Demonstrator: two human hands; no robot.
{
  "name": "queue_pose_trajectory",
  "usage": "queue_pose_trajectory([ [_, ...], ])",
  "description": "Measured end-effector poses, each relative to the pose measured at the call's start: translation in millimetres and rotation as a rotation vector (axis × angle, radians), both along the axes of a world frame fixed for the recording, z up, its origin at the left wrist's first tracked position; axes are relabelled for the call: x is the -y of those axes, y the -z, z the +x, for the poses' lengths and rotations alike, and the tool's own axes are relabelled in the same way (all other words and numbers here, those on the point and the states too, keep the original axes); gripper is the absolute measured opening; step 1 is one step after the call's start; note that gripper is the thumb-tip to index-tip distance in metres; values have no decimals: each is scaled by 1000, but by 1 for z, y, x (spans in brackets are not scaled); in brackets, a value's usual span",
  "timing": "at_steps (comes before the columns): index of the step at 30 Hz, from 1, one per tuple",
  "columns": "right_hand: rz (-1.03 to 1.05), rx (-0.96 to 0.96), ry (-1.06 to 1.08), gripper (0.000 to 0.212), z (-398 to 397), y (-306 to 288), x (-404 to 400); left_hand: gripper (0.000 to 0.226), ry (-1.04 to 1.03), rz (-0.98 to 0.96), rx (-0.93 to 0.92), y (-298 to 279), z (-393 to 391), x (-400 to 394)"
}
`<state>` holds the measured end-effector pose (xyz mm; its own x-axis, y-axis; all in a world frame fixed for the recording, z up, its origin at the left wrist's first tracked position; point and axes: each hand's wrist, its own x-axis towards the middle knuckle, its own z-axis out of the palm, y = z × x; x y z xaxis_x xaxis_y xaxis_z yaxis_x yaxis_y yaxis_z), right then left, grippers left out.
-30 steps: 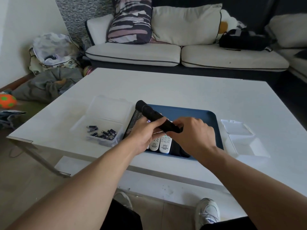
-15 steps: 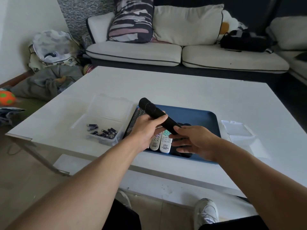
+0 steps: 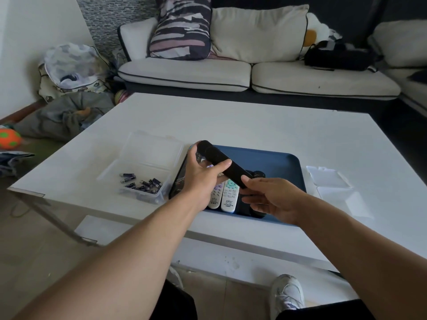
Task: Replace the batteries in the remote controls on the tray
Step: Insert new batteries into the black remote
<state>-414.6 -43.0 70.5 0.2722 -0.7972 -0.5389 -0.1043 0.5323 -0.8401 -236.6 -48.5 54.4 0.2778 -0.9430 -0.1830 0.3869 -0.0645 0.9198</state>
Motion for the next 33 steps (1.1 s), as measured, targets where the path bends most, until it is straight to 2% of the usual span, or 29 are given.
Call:
queue_pose_trajectory([
  [2, 19, 48, 39, 33, -5, 0, -1, 82, -14, 9, 26, 2, -9, -1],
  [5, 38, 291, 155, 28, -13, -6, 3, 69, 59, 33, 57, 6, -22, 1],
  [6, 20, 328, 222, 26, -17, -8, 5, 64, 84, 38, 115, 9, -25, 3],
  [8, -51, 309, 389, 20, -27, -12, 10, 55, 126, 50, 435, 12, -29, 5],
  [10, -225, 95, 491, 7, -40, -13, 11, 56, 256, 44, 804, 17, -31, 2],
  [12, -416, -281, 461, 13, -55, -11, 9, 61, 448, -9, 1085, 24, -35, -2],
  [14, -541, -553, 381, 21, -63, -6, 7, 62, 625, -44, 1286, 30, -43, -8],
  [17, -650, -819, 239, 27, -64, 4, 8, 65, 832, 0, 1513, 36, -57, -10],
  [21, -720, -1063, -34, 23, -57, 17, 10, 69, 948, 92, 1653, 42, -63, -8],
  [25, -710, -1243, -339, 16, -46, 33, 1, 73, 931, 71, 1662, 40, -63, -9],
  [28, -778, -1321, -418, 19, -40, 44, -6, 71, 933, 56, 1626, 37, -62, -8],
  [33, -833, -1298, -498, 24, -38, 53, -11, 70, 943, 56, 1598, 34, -61, -6],
])
